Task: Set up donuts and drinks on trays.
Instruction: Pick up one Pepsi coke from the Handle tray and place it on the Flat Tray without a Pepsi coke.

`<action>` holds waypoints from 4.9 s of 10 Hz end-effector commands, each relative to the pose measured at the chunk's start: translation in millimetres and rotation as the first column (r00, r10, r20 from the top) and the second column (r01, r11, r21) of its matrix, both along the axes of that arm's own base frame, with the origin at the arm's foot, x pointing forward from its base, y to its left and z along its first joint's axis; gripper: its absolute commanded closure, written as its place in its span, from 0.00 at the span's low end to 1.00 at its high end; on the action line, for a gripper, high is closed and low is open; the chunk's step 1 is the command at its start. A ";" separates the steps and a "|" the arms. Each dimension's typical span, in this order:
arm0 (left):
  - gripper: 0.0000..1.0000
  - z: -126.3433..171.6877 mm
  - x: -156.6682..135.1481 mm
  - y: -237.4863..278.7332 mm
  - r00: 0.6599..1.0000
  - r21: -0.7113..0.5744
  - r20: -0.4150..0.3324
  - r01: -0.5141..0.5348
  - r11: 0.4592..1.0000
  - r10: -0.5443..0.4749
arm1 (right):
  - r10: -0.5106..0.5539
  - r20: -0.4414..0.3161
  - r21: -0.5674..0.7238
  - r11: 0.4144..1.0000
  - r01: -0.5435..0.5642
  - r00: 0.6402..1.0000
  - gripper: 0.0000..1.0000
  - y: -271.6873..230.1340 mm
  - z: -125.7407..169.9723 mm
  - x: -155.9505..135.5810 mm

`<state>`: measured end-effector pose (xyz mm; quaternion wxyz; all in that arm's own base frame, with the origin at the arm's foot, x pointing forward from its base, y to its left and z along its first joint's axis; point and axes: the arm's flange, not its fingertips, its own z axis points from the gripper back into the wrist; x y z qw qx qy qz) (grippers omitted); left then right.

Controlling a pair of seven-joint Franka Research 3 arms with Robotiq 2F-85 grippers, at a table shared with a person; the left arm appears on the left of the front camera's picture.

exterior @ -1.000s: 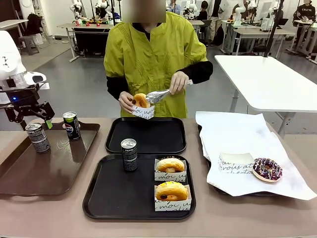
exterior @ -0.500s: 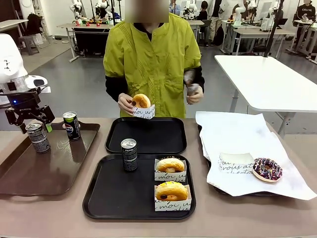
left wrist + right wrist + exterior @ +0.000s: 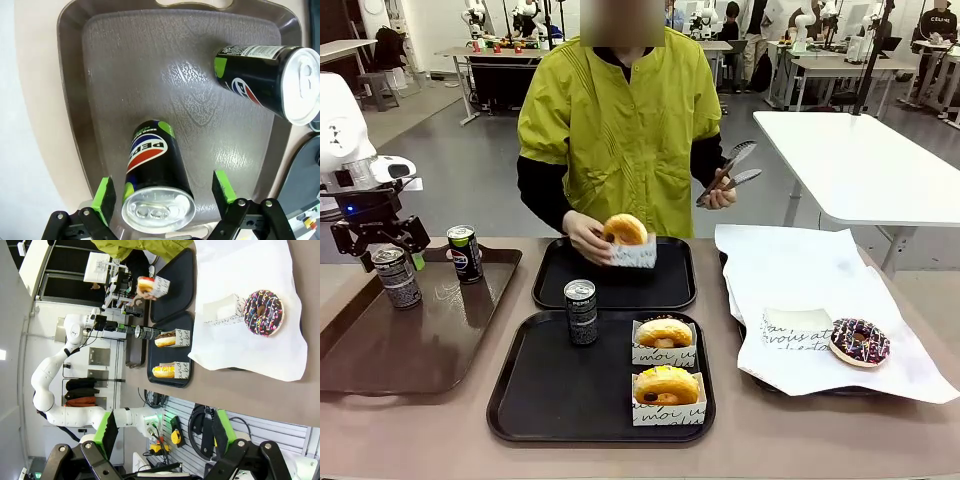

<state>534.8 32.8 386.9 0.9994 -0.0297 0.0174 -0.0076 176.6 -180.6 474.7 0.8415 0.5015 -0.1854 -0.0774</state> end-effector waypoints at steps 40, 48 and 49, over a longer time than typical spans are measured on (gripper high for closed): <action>0.41 153.0 -70.9 -101.3 0.880 -0.155 -0.011 0.468 0.870 -0.475 | 0.009 0.021 0.011 1.000 -0.009 1.000 0.00 -0.3 0.0 0.7; 0.41 159.9 -133.7 -49.9 0.903 -0.192 0.023 0.425 0.884 -0.429 | 0.009 0.021 0.011 1.000 -0.009 1.000 0.00 -0.3 0.0 0.7; 0.41 159.9 -133.7 -49.9 0.903 -0.192 0.023 0.425 0.884 -0.429 | 0.009 0.021 0.011 1.000 -0.009 1.000 0.00 -0.3 0.0 0.7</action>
